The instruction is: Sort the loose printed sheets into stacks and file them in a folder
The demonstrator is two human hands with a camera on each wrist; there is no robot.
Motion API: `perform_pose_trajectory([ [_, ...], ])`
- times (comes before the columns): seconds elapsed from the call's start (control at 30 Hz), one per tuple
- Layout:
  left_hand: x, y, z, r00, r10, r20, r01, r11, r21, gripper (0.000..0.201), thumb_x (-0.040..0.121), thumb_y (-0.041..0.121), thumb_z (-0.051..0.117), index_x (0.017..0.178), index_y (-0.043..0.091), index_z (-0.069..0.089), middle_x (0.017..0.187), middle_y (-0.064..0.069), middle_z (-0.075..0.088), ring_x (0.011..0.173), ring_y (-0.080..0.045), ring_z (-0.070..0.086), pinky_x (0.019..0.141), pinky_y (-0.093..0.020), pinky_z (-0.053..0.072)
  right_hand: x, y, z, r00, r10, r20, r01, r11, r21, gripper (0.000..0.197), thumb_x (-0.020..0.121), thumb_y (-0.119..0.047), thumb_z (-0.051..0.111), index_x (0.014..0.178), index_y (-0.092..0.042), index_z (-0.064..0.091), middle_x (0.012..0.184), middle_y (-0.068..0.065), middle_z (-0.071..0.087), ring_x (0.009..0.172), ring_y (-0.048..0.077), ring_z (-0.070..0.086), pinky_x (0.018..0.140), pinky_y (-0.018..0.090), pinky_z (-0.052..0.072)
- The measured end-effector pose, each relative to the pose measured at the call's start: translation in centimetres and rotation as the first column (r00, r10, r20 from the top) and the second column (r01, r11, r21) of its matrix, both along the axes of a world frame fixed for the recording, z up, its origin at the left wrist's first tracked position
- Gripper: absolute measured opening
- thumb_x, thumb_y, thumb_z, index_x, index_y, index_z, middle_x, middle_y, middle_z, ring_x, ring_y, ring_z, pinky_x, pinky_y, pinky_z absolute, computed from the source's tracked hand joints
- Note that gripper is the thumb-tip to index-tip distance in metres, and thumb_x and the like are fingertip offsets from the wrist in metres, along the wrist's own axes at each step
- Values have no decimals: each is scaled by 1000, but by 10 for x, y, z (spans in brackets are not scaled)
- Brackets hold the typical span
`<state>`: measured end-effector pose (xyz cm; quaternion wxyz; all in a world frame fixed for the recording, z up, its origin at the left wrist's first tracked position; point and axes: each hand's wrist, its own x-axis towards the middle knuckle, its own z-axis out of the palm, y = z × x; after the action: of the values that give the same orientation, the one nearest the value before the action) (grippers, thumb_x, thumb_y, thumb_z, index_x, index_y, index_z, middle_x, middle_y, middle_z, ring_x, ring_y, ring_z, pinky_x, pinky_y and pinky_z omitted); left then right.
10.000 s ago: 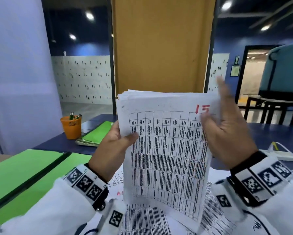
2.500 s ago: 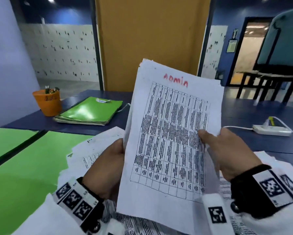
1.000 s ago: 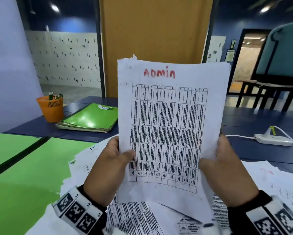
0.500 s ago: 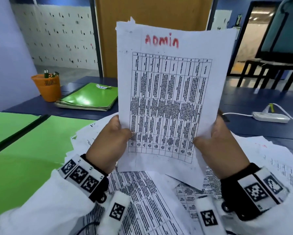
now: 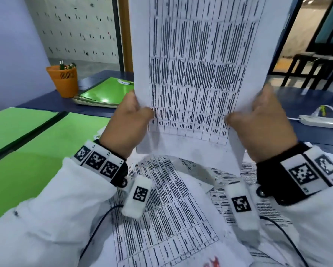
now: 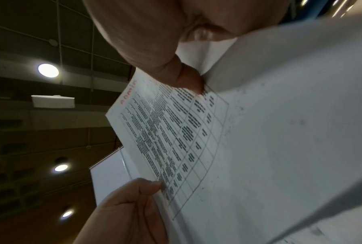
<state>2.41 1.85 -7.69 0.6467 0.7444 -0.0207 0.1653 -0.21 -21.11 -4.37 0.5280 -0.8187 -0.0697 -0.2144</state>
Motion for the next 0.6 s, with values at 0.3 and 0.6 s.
perform_pose_trajectory([
  [0.3, 2, 42, 20, 994, 107, 31, -96, 965, -244, 44, 90, -20, 48, 122, 8, 61, 98, 2, 78, 83, -9, 75, 60, -20, 56, 33, 44, 41, 997, 75, -15, -76, 986, -145, 45, 83, -12, 70, 117, -22, 42, 94, -7, 62, 75, 5, 62, 53, 15, 47],
  [0.6, 18, 109, 13, 780, 625, 4, -624, 779, -69, 20, 84, 15, 72, 97, 20, 57, 102, -4, 67, 85, -24, 65, 64, -24, 47, 11, 53, -33, 842, -127, -524, -441, 397, -805, 60, 73, -71, 66, 61, -13, 51, 59, 1, 51, 53, 14, 48, 52, 31, 36],
])
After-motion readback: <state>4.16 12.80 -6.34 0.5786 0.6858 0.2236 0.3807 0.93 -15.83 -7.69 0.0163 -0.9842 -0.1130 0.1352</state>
